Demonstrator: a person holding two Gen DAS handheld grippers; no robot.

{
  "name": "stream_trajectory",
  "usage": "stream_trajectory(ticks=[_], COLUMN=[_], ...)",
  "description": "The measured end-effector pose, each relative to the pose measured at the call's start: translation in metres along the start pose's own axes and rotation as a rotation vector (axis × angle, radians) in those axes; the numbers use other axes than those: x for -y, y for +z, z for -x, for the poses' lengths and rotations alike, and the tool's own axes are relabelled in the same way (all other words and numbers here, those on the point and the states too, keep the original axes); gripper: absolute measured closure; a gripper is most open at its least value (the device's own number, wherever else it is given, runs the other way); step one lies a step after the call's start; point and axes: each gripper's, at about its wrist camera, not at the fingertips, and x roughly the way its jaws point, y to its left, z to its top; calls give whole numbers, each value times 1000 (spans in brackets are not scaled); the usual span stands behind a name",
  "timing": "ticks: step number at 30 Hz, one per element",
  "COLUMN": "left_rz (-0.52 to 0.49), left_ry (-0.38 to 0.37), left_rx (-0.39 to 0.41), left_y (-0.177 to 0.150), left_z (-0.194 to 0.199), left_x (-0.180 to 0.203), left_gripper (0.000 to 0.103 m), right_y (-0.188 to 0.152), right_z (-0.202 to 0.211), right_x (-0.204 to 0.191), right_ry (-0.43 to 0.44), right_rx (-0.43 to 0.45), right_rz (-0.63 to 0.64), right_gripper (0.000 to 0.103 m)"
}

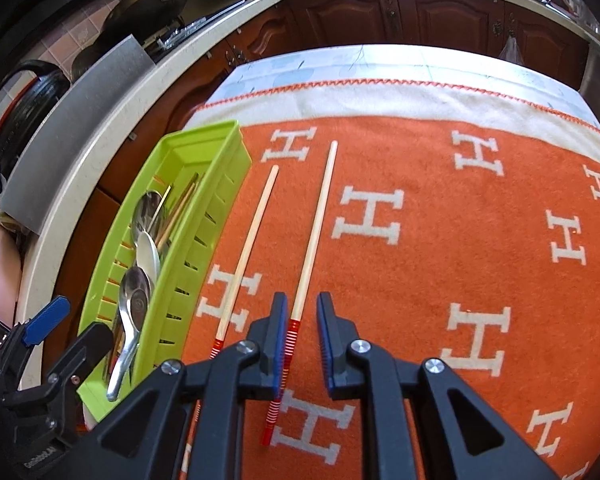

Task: Organize utensils
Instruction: 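Grasp a red-banded chopstick with the right gripper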

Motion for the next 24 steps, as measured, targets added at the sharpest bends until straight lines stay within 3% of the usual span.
stream_trajectory(ticks=[6,16,24], left_rz=[-3,-19,-40], left_ry=[-3,-1,-4], left_rx=[4,3,-4], left_y=[-1,-3,-6], left_z=[2,4,7], left_x=[1,9,17], left_gripper=[16,16,16], right_y=[3,-4,-1], right_z=[-22,-28,-19], right_x=[-14,-38,-12], right_ry=[-66,-231,-168], right_rx=[-20,45,28], right_rz=[60,237,112], right_gripper=[88,89,98])
